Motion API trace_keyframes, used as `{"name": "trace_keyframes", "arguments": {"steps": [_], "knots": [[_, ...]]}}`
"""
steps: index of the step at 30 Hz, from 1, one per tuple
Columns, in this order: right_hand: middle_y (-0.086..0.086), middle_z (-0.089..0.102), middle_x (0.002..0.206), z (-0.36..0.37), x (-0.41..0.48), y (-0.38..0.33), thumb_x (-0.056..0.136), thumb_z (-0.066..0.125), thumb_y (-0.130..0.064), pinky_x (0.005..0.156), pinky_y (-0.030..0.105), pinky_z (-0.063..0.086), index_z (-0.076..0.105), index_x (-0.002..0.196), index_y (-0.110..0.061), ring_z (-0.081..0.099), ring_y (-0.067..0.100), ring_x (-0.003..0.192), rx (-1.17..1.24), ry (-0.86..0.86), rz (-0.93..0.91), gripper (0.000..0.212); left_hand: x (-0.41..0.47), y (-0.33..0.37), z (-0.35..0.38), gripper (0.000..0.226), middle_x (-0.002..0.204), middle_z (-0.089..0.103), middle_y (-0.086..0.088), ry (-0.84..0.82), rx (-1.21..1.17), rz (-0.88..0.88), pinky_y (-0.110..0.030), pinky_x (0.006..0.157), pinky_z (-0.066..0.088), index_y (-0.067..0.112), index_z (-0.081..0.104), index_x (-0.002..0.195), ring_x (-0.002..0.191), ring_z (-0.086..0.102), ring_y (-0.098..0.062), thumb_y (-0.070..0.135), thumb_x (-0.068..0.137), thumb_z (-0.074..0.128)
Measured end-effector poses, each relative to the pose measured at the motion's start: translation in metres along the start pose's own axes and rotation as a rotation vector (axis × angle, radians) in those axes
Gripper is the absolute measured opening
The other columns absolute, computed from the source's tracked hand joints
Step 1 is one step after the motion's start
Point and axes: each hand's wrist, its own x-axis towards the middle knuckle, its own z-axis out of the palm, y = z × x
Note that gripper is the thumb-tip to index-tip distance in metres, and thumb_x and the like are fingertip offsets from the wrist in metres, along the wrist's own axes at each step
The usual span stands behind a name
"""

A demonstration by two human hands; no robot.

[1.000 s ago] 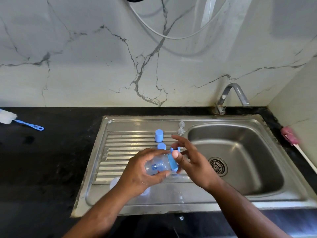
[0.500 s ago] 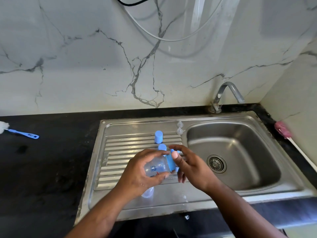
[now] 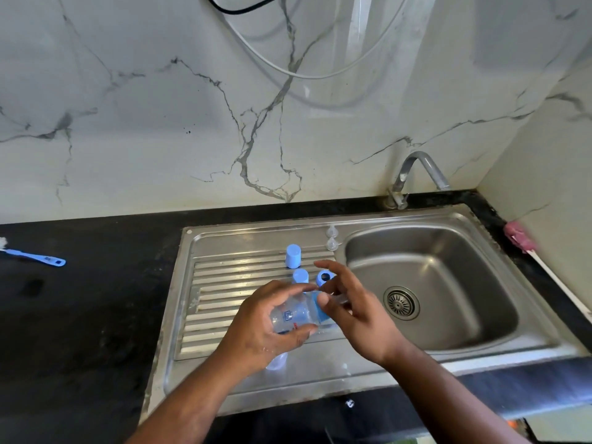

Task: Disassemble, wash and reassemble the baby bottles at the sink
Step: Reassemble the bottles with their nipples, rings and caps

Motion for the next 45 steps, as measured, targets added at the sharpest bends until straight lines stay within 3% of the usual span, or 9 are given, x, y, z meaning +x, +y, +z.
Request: {"name": "trace_keyframes", "arguments": {"steps": [5, 8, 11, 19, 23, 28, 34, 40, 45], "knots": [[-0.017, 0.061, 0.063, -0.005, 0.002, -0.004, 0.099, 0.054, -0.046, 0.055, 0.014, 0.037, 0.063, 0.118, -0.033, 0.055, 0.003, 0.054, -0.048, 0.045, 0.081, 0.025, 0.0, 0.004, 0.01, 0.056, 0.12, 0.066, 0.012, -0.022, -0.025, -0.014, -0.031, 0.095, 0.052, 0.038, 0.067, 0.127, 0.115, 0.062, -0.014, 0.03, 0.077, 0.089], [-0.019, 0.068, 0.091, -0.015, 0.001, 0.003, 0.097, 0.056, -0.058, 0.066, 0.018, 0.049, 0.062, 0.124, -0.04, 0.063, 0.003, 0.074, -0.014, -0.044, 0.066, 0.033, 0.0, 0.004, 0.013, 0.051, 0.118, 0.071, 0.011, 0.015, -0.119, -0.132, -0.025, 0.094, 0.053, 0.036, 0.07, 0.123, 0.111, 0.066, -0.01, 0.028, 0.076, 0.09], [-0.016, 0.06, 0.128, -0.027, -0.001, 0.014, 0.099, 0.063, -0.04, 0.081, 0.032, 0.057, 0.053, 0.139, -0.042, 0.063, 0.016, 0.104, -0.034, -0.146, -0.045, 0.042, 0.0, 0.005, 0.01, 0.049, 0.114, 0.075, 0.01, -0.028, -0.202, -0.279, -0.031, 0.095, 0.055, 0.033, 0.071, 0.12, 0.106, 0.07, -0.009, 0.041, 0.075, 0.087], [-0.014, 0.072, 0.101, -0.012, -0.004, 0.03, 0.099, 0.056, -0.049, 0.078, 0.021, 0.053, 0.071, 0.115, -0.021, 0.069, 0.009, 0.093, -0.104, -0.029, -0.121, 0.036, -0.004, 0.001, 0.018, 0.046, 0.102, 0.078, -0.006, -0.131, -0.374, -0.448, -0.049, 0.099, 0.056, 0.026, 0.079, 0.109, 0.099, 0.074, -0.021, 0.056, 0.074, 0.08], [-0.026, 0.07, 0.086, -0.007, -0.002, 0.032, 0.098, 0.061, -0.045, 0.068, 0.01, 0.043, 0.073, 0.107, -0.025, 0.067, 0.002, 0.077, -0.085, -0.025, -0.012, 0.026, -0.008, 0.001, 0.022, 0.04, 0.101, 0.077, 0.008, -0.044, -0.233, -0.39, -0.034, 0.091, 0.058, 0.037, 0.076, 0.107, 0.098, 0.072, -0.01, 0.056, 0.072, 0.083], [-0.01, 0.075, 0.094, -0.004, 0.006, 0.032, 0.097, 0.063, -0.046, 0.073, 0.03, 0.056, 0.074, 0.112, -0.029, 0.068, 0.011, 0.076, -0.034, -0.067, 0.094, 0.026, -0.01, 0.005, 0.021, 0.036, 0.099, 0.073, 0.022, 0.085, -0.11, -0.253, -0.01, 0.076, 0.048, 0.038, 0.071, 0.108, 0.096, 0.069, -0.002, 0.031, 0.077, 0.087], [-0.023, 0.071, 0.104, -0.005, 0.008, 0.021, 0.09, 0.07, -0.048, 0.078, 0.014, 0.051, 0.071, 0.119, -0.031, 0.069, 0.006, 0.093, -0.03, -0.163, 0.034, 0.034, -0.01, -0.002, 0.006, 0.04, 0.104, 0.076, 0.011, 0.026, -0.164, -0.301, -0.023, 0.084, 0.056, 0.033, 0.073, 0.111, 0.098, 0.071, -0.009, 0.038, 0.074, 0.089], [-0.014, 0.073, 0.094, 0.01, 0.013, 0.022, 0.088, 0.067, -0.057, 0.072, 0.014, 0.049, 0.071, 0.116, -0.028, 0.067, 0.005, 0.082, -0.099, -0.125, 0.056, 0.04, -0.017, -0.01, -0.005, 0.042, 0.107, 0.075, 0.012, 0.021, -0.135, -0.296, -0.027, 0.087, 0.057, 0.034, 0.073, 0.114, 0.101, 0.071, -0.01, 0.044, 0.075, 0.086], [-0.008, 0.07, 0.087, 0.002, 0.03, 0.026, 0.096, 0.063, -0.044, 0.075, 0.03, 0.057, 0.065, 0.123, -0.036, 0.07, 0.012, 0.076, 0.055, -0.011, 0.177, 0.029, -0.018, -0.018, -0.023, 0.043, 0.105, 0.074, 0.021, 0.163, -0.13, -0.335, -0.008, 0.079, 0.049, 0.035, 0.07, 0.114, 0.1, 0.068, 0.003, 0.037, 0.075, 0.087]]}}
